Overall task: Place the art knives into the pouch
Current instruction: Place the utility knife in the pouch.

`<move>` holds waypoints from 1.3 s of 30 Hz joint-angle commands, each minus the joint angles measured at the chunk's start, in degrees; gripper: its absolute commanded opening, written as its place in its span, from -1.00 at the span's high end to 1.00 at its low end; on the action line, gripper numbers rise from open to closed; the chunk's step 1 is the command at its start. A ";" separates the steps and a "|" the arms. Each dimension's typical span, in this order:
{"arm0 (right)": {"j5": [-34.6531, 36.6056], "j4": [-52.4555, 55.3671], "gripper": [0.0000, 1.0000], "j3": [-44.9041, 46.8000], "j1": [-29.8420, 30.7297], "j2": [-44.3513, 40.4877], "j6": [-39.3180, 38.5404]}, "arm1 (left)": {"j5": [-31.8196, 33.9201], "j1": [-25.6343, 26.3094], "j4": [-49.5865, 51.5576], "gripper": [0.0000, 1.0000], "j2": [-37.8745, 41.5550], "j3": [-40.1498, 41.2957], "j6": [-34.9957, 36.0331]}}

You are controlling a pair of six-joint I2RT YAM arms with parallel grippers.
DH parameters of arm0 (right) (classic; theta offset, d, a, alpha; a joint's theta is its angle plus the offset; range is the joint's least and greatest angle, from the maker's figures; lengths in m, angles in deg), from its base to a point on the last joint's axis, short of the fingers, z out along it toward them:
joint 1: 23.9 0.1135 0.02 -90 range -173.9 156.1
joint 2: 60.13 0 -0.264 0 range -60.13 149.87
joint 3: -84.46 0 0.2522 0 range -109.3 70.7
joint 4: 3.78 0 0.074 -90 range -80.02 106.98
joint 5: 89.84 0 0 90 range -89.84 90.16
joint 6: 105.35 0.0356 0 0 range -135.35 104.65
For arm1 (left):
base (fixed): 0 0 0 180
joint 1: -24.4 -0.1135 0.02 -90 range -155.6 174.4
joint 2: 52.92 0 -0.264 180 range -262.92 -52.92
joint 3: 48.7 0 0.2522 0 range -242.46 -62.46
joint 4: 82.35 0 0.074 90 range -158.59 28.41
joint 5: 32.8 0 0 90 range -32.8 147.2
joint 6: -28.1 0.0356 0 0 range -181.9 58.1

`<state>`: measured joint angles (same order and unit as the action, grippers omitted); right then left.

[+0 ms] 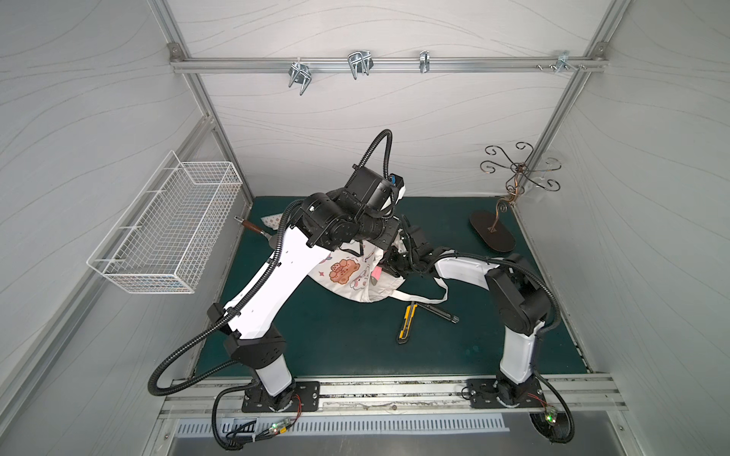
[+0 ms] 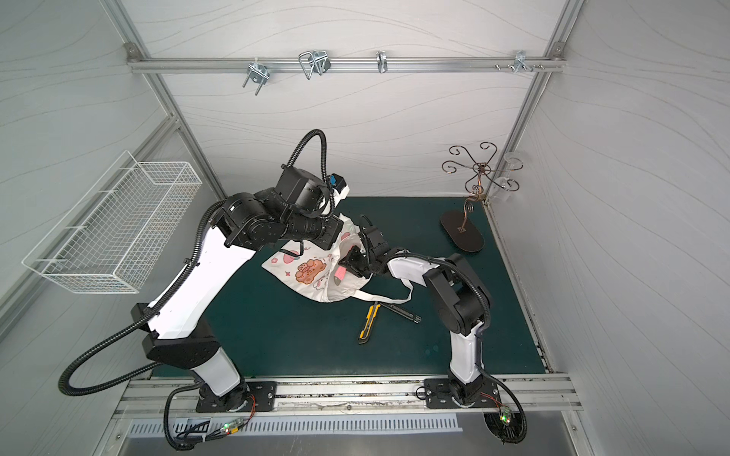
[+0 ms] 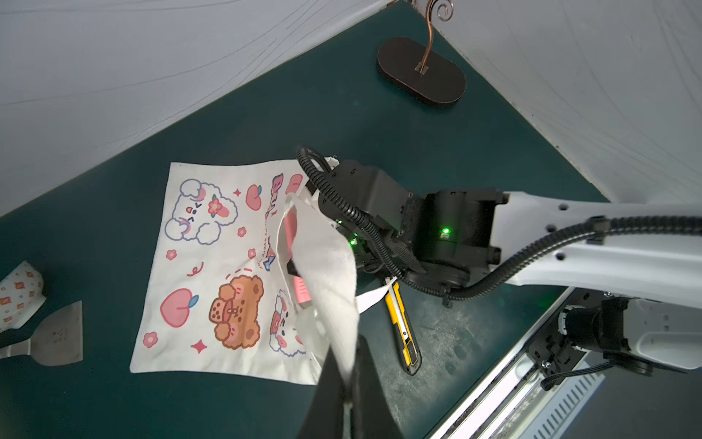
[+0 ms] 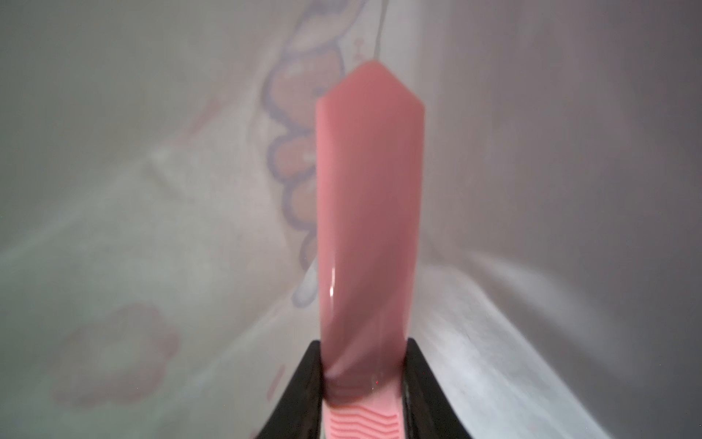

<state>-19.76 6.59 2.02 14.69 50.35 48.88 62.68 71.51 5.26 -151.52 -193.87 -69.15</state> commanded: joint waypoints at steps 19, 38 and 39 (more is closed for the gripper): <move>-4.04 -10.39 0.60 -12.63 2.42 12.39 6.61 | -12.32 -0.23 -0.47 1.00 -5.48 -16.85 -4.31; -10.05 -22.02 -0.11 -15.59 3.07 24.29 11.14 | -14.00 -0.25 -3.27 1.00 -3.79 -16.96 -5.76; -10.11 -21.79 -0.19 -15.30 2.89 23.94 10.75 | -13.76 -0.18 -3.28 1.00 -3.70 -16.82 -5.59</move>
<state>-29.55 -14.48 -14.42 18.04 74.17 58.80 49.24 71.32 4.88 -156.86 -208.89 -74.59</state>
